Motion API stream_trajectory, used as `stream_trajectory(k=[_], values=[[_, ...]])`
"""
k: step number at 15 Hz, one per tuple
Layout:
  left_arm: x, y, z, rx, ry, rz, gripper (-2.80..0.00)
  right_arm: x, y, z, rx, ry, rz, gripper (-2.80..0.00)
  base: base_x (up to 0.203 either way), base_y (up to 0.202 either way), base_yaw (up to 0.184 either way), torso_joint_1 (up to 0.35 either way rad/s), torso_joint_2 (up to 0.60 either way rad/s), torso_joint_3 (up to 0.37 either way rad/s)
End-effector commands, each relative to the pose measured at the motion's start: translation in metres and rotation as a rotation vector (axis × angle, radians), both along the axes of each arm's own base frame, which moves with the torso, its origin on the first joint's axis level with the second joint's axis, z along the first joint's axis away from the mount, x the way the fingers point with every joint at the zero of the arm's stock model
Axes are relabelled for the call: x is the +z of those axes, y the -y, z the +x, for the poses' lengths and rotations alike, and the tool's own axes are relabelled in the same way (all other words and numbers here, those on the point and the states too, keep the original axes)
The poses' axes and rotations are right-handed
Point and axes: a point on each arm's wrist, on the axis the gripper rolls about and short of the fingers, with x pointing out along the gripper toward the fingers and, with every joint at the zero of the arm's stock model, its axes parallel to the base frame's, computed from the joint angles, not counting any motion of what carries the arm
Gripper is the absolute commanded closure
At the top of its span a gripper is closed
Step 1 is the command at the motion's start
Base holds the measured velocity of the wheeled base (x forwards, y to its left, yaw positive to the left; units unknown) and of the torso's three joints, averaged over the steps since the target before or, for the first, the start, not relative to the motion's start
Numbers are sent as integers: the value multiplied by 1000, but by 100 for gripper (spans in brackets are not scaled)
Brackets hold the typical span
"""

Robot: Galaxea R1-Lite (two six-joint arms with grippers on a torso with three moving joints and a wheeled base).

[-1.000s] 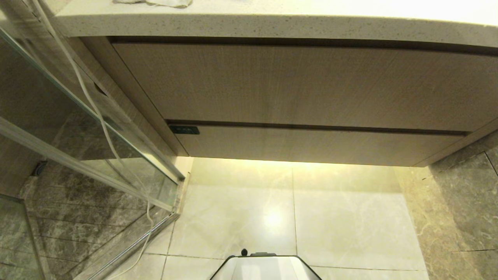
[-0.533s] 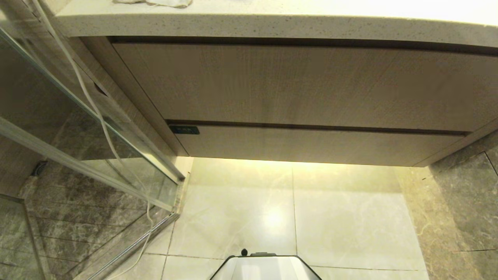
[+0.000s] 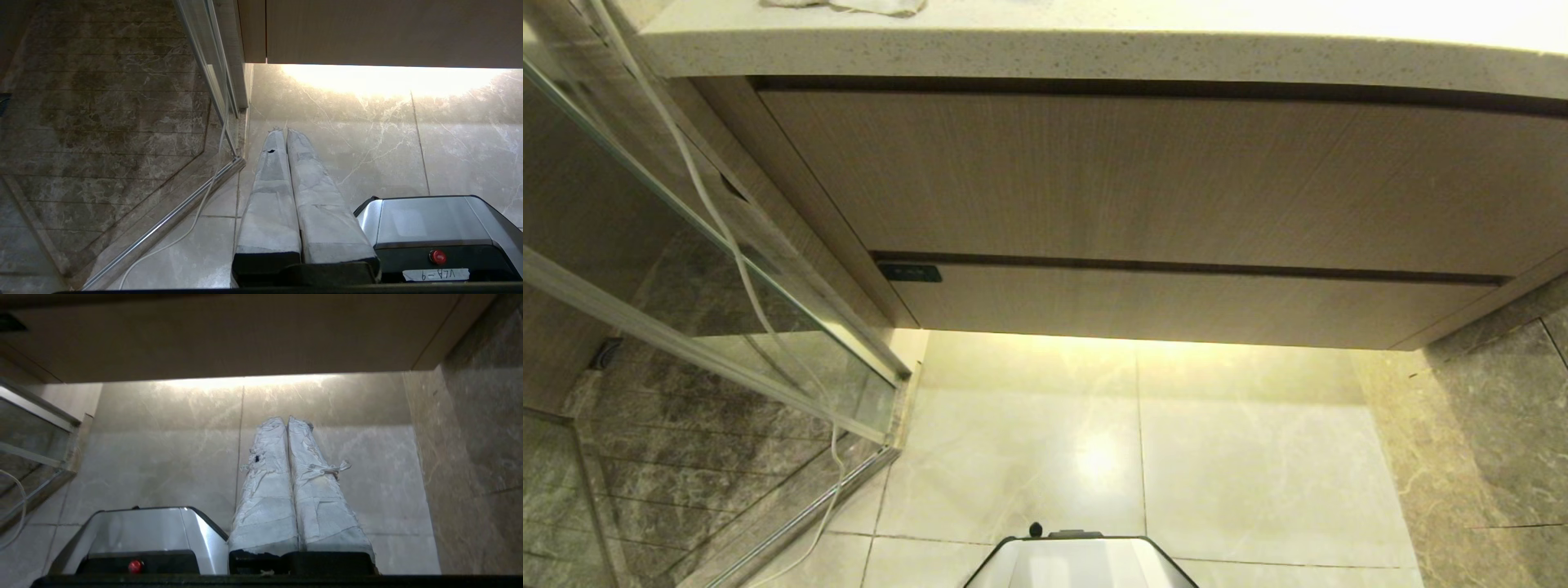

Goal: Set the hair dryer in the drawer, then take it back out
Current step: Pull open the drawer

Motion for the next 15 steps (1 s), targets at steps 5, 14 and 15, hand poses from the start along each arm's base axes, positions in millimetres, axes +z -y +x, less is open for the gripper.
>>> stream_trajectory(k=[5,14,15], values=[[0,0,0,0,-1,0,0,94,-1,-18,36,-54,-3,0,0,0,0,0,0,0],[0,0,0,0,-1,0,0,134,-11,216,122,-757,-82,0,0,0,0,0,0,0],[0,0,0,0,-1,0,0,119,-15,245,158,-807,-131,0,0,0,0,0,0,0]])
